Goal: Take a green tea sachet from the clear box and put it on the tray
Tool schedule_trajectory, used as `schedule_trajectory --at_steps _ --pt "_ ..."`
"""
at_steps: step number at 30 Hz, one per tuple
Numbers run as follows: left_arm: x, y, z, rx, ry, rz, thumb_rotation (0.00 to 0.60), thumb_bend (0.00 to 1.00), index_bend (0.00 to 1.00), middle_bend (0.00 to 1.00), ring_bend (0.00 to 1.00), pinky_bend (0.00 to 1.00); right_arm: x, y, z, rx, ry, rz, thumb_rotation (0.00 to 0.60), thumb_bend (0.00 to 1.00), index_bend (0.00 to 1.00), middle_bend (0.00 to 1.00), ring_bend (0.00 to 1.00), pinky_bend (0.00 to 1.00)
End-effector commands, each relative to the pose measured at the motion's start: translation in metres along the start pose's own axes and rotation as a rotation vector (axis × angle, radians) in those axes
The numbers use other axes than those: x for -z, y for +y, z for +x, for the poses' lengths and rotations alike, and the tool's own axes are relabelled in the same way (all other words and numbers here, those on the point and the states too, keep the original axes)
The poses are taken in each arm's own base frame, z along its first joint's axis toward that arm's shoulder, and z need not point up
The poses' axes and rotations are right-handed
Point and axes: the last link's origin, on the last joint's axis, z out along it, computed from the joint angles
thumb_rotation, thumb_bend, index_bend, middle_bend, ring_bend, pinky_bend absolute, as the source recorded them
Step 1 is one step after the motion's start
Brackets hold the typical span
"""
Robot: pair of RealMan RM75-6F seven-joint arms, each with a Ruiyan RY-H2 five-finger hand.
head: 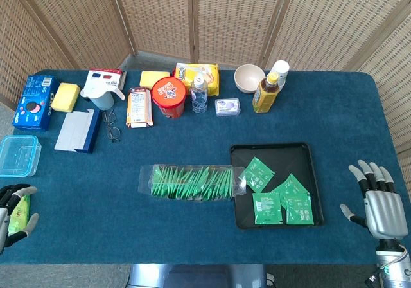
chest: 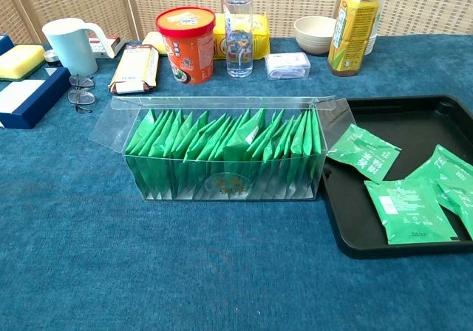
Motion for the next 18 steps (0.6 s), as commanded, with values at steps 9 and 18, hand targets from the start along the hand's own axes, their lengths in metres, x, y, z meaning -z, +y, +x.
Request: schedule_trajectory --at_steps 9,18 --pt "-0.002 -0.005 0.004 0.011 0.019 -0.006 0.6 0.31 0.27 0.25 0.21 0.3 -0.014 -0.018 0.005 -0.038 -0.005 0.101 0.6 0.22 0.12 0.01 0.0 0.0" --pt "-0.012 -0.003 0.007 0.015 0.029 -0.027 0.6 0.31 0.27 0.25 0.21 0.3 -0.047 -0.079 0.004 -0.096 -0.04 0.313 0.6 0.22 0.08 0.0 0.0 0.0"
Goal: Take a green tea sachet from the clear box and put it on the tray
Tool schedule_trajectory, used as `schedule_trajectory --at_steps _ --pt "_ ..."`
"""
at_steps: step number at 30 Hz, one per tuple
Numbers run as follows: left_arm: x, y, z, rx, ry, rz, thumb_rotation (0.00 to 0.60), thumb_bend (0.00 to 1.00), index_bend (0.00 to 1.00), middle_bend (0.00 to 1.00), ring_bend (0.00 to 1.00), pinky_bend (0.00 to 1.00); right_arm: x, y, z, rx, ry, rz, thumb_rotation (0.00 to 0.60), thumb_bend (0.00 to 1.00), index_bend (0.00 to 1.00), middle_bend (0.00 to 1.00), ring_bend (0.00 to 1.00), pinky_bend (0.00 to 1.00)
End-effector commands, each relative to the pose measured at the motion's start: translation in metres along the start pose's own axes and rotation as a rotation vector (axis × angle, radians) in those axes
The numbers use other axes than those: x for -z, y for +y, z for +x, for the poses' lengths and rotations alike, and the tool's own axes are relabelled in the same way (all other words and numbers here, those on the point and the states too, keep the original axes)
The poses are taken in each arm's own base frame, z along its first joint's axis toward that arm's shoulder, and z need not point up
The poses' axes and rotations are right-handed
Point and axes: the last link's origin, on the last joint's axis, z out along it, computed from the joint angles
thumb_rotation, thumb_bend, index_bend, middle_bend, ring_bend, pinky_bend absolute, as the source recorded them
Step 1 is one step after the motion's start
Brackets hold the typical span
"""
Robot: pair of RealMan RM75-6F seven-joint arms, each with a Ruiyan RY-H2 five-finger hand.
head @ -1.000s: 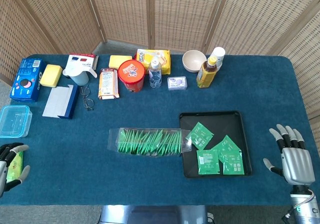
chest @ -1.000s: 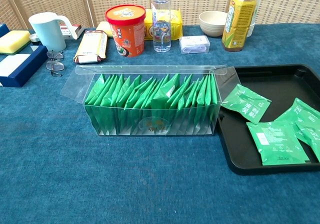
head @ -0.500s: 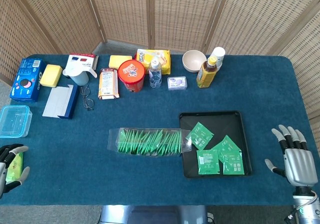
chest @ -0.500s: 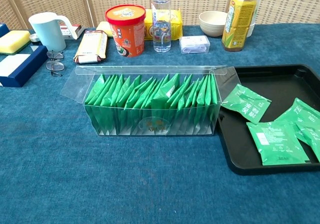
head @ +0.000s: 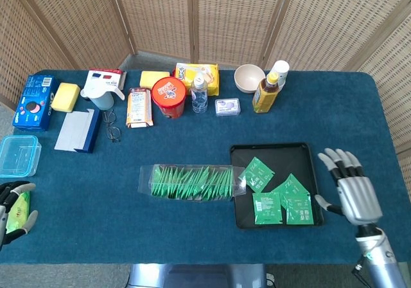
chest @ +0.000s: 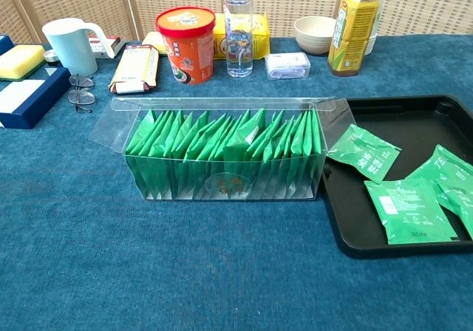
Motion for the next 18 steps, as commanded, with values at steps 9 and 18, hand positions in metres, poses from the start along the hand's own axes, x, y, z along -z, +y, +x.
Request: schedule_trajectory --at_steps 9,18 --pt "-0.018 -0.002 0.009 -0.02 0.011 -0.018 0.6 0.31 0.26 0.25 0.21 0.3 -0.057 -0.086 -0.025 -0.033 -0.115 0.28 0.6 0.22 0.04 0.0 0.0 0.0" --pt "-0.026 -0.004 0.008 -0.016 0.007 -0.021 0.6 0.31 0.26 0.25 0.21 0.3 -0.09 -0.123 -0.054 -0.042 -0.203 0.343 0.6 0.22 0.03 0.0 0.0 0.0"
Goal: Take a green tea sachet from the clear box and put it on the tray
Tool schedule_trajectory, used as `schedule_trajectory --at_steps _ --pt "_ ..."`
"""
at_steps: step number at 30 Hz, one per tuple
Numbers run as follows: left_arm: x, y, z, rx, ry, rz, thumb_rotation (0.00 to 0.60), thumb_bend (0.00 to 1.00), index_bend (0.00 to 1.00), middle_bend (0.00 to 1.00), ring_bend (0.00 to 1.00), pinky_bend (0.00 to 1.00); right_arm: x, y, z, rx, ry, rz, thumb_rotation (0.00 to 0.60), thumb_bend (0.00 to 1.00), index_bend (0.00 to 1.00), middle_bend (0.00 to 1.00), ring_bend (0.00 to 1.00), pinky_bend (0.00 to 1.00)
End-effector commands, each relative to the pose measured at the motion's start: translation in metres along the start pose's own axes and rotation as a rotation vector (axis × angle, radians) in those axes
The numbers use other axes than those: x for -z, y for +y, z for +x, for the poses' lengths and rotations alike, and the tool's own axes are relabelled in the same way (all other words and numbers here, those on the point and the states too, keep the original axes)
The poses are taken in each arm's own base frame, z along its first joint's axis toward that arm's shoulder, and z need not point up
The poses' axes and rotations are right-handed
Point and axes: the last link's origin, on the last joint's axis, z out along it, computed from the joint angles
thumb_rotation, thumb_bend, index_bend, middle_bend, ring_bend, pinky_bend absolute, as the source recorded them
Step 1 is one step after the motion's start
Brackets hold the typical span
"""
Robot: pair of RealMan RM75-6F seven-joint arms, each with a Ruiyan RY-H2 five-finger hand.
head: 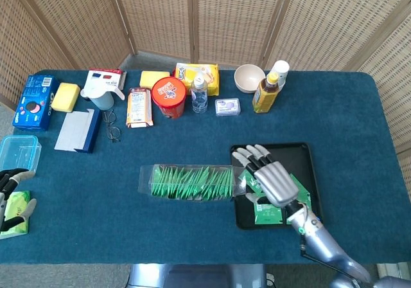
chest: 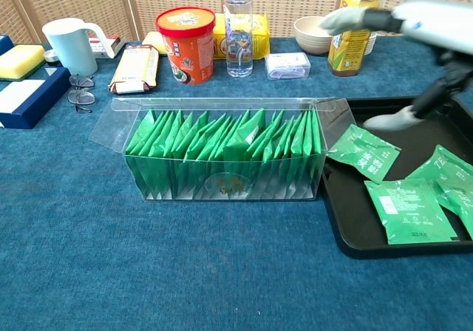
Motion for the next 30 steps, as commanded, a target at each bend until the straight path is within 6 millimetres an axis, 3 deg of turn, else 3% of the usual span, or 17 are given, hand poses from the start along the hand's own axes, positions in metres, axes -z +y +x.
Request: schedule_trajectory --at_steps 1,6,13,22,30 --pt "-0.001 -0.001 -0.002 0.005 -0.003 0.001 0.6 0.31 0.26 0.25 0.21 0.3 -0.02 -0.003 -0.007 0.01 -0.028 0.007 0.6 0.22 0.03 0.0 0.0 0.0" --pt "-0.002 -0.003 -0.003 0.006 -0.004 0.005 0.6 0.31 0.26 0.25 0.21 0.3 -0.038 -0.005 -0.008 0.023 -0.042 0.005 0.6 0.22 0.04 0.0 0.0 0.0" --pt "-0.002 -0.004 -0.005 0.01 -0.007 0.009 0.6 0.31 0.26 0.25 0.21 0.3 -0.058 -0.007 -0.007 0.02 -0.091 0.001 0.6 0.23 0.16 0.01 0.04 0.02" --pt "-0.001 -0.006 -0.007 0.013 -0.008 0.014 0.6 0.31 0.26 0.25 0.2 0.3 -0.081 -0.012 0.005 -0.026 -0.167 0.002 0.6 0.38 0.31 0.05 0.11 0.02" --pt "0.001 -0.008 -0.007 0.015 -0.009 0.02 0.6 0.31 0.26 0.25 0.2 0.3 -0.096 -0.016 0.014 -0.045 -0.194 0.005 0.6 0.45 0.43 0.07 0.15 0.02"
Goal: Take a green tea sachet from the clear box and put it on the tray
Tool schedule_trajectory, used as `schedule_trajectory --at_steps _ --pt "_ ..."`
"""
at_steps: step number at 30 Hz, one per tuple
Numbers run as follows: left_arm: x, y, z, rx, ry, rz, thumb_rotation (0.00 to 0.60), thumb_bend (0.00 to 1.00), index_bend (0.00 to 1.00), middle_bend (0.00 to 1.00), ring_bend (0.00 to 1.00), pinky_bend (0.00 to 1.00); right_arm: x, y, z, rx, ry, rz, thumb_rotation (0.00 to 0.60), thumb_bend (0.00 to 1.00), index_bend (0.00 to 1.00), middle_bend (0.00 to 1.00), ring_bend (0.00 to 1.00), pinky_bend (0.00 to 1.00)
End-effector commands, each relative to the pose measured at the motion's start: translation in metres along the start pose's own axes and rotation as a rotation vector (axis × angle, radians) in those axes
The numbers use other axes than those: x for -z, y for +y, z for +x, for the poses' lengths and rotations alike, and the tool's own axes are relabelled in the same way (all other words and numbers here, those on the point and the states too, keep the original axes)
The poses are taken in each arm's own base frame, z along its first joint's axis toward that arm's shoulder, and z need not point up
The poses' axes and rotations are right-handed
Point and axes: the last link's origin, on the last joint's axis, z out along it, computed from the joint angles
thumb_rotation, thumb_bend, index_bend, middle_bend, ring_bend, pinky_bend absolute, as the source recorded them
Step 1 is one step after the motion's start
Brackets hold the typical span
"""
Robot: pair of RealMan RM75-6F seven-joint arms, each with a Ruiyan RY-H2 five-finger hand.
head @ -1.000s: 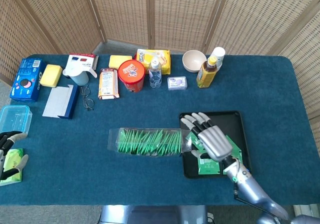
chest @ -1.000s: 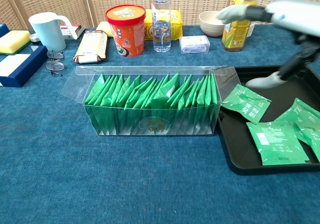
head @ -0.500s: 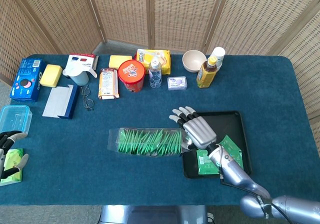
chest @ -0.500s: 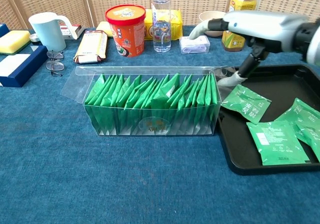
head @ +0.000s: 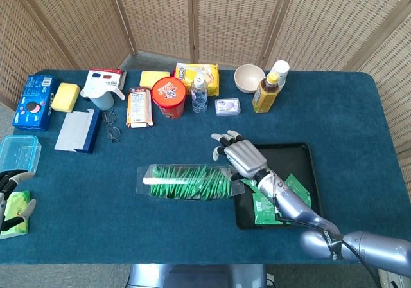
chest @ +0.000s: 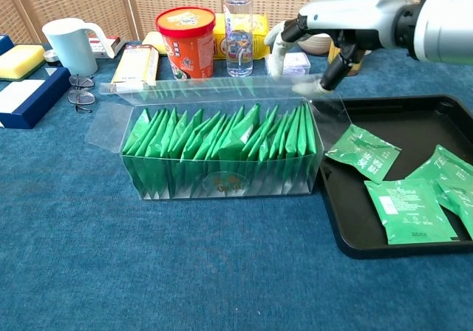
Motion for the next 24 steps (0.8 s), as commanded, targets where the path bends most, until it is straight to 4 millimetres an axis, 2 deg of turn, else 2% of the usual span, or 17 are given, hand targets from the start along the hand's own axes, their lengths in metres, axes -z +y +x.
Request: schedule_trajectory --at_steps 1,8,16,24 --pt "0.0 0.0 0.0 0.0 0.001 0.002 0.6 0.31 0.26 0.25 0.2 0.3 -0.002 0.001 0.001 -0.001 -0.011 -0.003 0.6 0.45 0.43 0.08 0.16 0.02" --pt "0.001 -0.001 0.001 0.003 0.004 0.003 0.6 0.31 0.26 0.25 0.2 0.3 -0.007 0.003 0.001 -0.03 -0.043 -0.021 0.6 0.49 0.46 0.1 0.2 0.02" --pt "0.003 -0.002 0.002 0.005 0.009 0.007 0.6 0.31 0.26 0.25 0.2 0.3 -0.013 0.014 0.005 -0.065 -0.095 -0.074 0.6 0.52 0.6 0.16 0.24 0.03" --pt "0.002 -0.002 0.002 0.004 0.011 0.004 0.6 0.31 0.26 0.25 0.2 0.3 -0.021 0.031 0.007 -0.099 -0.161 -0.15 0.6 0.55 0.67 0.2 0.26 0.03"
